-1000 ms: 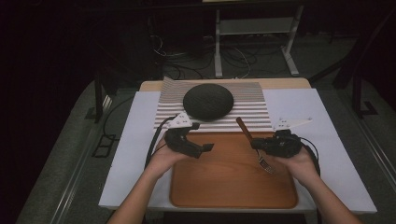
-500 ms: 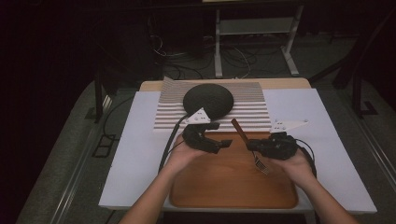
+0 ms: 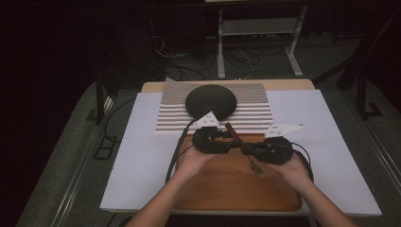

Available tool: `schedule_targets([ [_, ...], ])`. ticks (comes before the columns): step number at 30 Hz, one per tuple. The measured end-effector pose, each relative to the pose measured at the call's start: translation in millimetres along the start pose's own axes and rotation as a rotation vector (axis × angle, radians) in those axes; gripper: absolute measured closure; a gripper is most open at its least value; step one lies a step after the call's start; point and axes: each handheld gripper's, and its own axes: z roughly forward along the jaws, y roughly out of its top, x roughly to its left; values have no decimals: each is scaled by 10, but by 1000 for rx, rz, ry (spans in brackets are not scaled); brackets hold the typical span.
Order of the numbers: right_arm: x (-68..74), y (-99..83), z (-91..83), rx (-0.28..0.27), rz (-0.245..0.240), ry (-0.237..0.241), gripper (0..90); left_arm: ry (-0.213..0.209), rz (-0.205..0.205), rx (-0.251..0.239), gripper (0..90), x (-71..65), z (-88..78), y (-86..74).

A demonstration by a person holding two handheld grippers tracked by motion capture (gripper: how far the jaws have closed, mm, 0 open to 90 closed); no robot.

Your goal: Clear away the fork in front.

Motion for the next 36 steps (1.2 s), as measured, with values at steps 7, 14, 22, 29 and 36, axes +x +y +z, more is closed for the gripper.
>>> schedule_targets([
  [7, 43, 39, 36, -10, -12, -11, 768, -28, -42, -30, 707, 6, -9, 1],
  [14, 98, 91, 45, -29, -32, -24, 769, -58, -56, -59, 758, -9, -51, 30],
  [22, 122, 96, 48, -40, -66, -8, 581, -32, -2, -29, 782, -19, -118, 61],
  [29, 24, 19, 9, -20, -26, -25, 319, -66, -11, -56, 811, 59, -234, 75],
  [36, -123, -107, -158, -33, 5, -85, 217, -76, -41, -87, 808, 159, -505, 77],
])
